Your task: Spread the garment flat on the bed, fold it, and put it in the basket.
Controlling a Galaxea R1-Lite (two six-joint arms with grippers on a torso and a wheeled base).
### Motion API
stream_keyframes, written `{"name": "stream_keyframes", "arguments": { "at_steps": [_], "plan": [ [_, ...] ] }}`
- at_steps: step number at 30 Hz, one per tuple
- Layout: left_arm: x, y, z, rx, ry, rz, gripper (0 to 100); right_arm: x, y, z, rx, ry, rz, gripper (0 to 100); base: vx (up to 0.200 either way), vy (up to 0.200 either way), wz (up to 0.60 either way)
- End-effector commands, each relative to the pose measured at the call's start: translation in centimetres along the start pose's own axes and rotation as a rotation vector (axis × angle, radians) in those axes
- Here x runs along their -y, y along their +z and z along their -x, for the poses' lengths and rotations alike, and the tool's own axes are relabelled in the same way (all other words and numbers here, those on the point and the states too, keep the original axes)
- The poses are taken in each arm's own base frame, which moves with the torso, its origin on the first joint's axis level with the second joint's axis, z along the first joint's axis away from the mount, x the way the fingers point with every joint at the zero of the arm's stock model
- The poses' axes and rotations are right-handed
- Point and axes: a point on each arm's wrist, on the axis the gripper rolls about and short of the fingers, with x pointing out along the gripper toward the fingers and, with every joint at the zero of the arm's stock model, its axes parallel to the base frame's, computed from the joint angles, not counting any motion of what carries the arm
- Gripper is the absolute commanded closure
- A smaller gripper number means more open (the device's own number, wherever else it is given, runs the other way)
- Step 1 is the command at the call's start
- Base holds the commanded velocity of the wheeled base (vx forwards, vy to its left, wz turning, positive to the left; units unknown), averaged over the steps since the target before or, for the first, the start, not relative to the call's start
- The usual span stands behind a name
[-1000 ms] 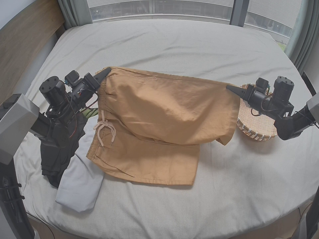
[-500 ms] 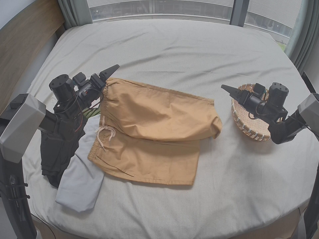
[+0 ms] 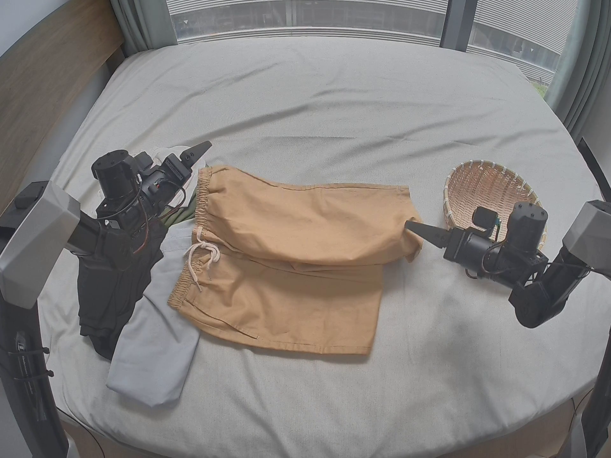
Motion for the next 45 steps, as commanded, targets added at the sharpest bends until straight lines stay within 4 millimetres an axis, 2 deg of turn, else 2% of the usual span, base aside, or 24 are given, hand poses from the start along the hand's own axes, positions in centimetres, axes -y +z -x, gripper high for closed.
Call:
{"name": "stream_keyframes", "arguments": {
  "at_steps": [1, 9, 13, 24, 25, 32, 38, 45],
  "plan": [
    [-0.2, 1.0, 1.3, 0.014, 0.026, -0.004, 0, 0.2, -1.7, 0.5, -0.036, -0.009, -0.02, 0, 0.0, 0.0, 0.0],
    [0.9, 0.6, 3.9, 0.006, 0.012, -0.005, 0, 1.0, -3.0, 1.1, -0.067, -0.042, 0.006, 0, 0.0, 0.0, 0.0],
    [1.9, -1.0, 5.8, -0.02, -0.047, -0.008, 0, 2.2, -3.3, 0.7, -0.066, -0.063, 0.029, 0, 0.0, 0.0, 0.0],
    [2.6, -2.7, 6.5, -0.032, -0.084, -0.008, 0, 4.4, -2.9, -1.9, -0.027, -0.084, 0.049, 0, 0.0, 0.0, 0.0],
    [2.6, -2.7, 6.5, -0.033, -0.085, -0.008, 0, 4.5, -2.8, -2.1, -0.021, -0.089, 0.051, 100, 0.0, 0.0, 0.0],
    [2.4, -3.0, 6.6, -0.035, -0.083, -0.007, 0, 4.9, -2.4, -2.5, -0.002, -0.112, 0.057, 100, 0.0, 0.0, 0.0],
    [1.8, -3.7, 6.6, -0.045, -0.069, -0.003, 0, 4.4, -2.2, -1.6, 0.0, -0.12, 0.063, 100, 0.0, 0.0, 0.0],
    [1.5, -3.8, 6.5, -0.049, -0.062, 0.0, 0, 5.5, -1.7, -0.4, 0.014, -0.158, 0.077, 100, 0.0, 0.0, 0.0]
  ]
}}
